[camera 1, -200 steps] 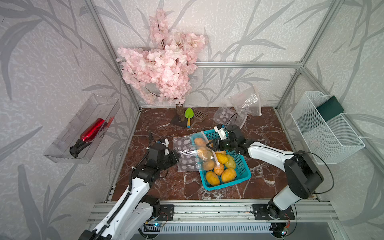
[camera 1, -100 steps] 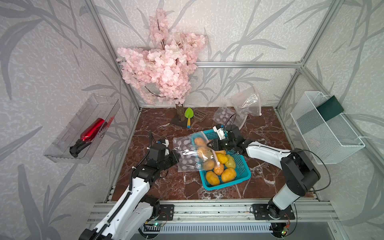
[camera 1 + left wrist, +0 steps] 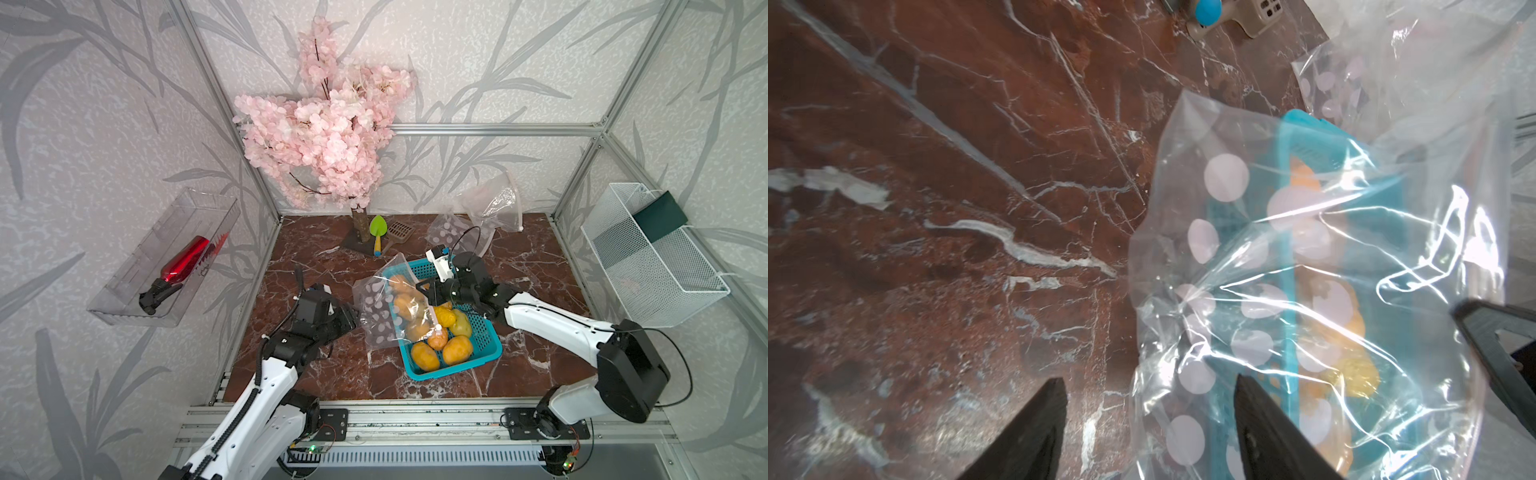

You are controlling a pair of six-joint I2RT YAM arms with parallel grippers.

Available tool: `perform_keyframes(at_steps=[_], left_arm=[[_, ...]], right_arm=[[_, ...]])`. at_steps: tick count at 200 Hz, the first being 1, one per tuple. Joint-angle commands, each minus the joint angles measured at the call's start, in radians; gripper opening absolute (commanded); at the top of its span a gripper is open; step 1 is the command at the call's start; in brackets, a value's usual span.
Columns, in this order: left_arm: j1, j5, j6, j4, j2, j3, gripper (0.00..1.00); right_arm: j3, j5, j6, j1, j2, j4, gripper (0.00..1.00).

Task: Put the potatoes into a zipper bag and zip it
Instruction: Pick up the zipper food storage bag at the center of the board.

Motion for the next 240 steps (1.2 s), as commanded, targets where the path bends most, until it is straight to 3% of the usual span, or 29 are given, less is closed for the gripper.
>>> perform_keyframes(at_steps=[1,22,43,66,97,158,168,185,198,217,240], left_arm=[[0.005,-0.078,-0.025,-0.133,-0.092,0.097,0.67],[0.003,-0.081,-0.05,-0.18,-0.16,0.171,0.66],[-0.003,0.017,-0.077,-0.111,-0.142,0.226,0.67],[-0.067,0.108,-0.105,0.02,0.0,0.278,0.69],[-0.239,-0.024,-0.081,0.07,0.22,0.41,0.77],[-0.263,0.028,-0.092,0.183,0.477,0.48,0.86],[-0.263,0.025,-0.093,0.189,0.491,0.479,0.75],[-0.262,0.015,-0.096,0.2,0.496,0.472,0.36],[-0.264,0.008,-0.095,0.201,0.503,0.471,0.19],[-0.265,0.023,-0.095,0.216,0.519,0.473,0.06],[-0.265,0.051,-0.085,0.232,0.551,0.485,0.0]], right_arm=[[-0.033,0.108,-0.088,0.038,-0.064,-0.014,0.0],[-0.049,0.175,-0.147,0.083,-0.109,-0.015,0.0],[-0.054,0.213,-0.199,0.134,-0.133,-0.012,0.0],[-0.056,0.247,-0.242,0.19,-0.145,-0.003,0.0],[-0.063,0.28,-0.292,0.248,-0.153,0.016,0.0],[-0.093,0.301,-0.317,0.274,-0.175,0.055,0.0],[-0.098,0.303,-0.315,0.274,-0.179,0.058,0.0],[-0.106,0.301,-0.309,0.274,-0.188,0.066,0.02],[-0.109,0.297,-0.303,0.274,-0.191,0.068,0.05],[-0.11,0.286,-0.298,0.274,-0.196,0.068,0.1],[-0.123,0.26,-0.293,0.275,-0.213,0.074,0.31]])
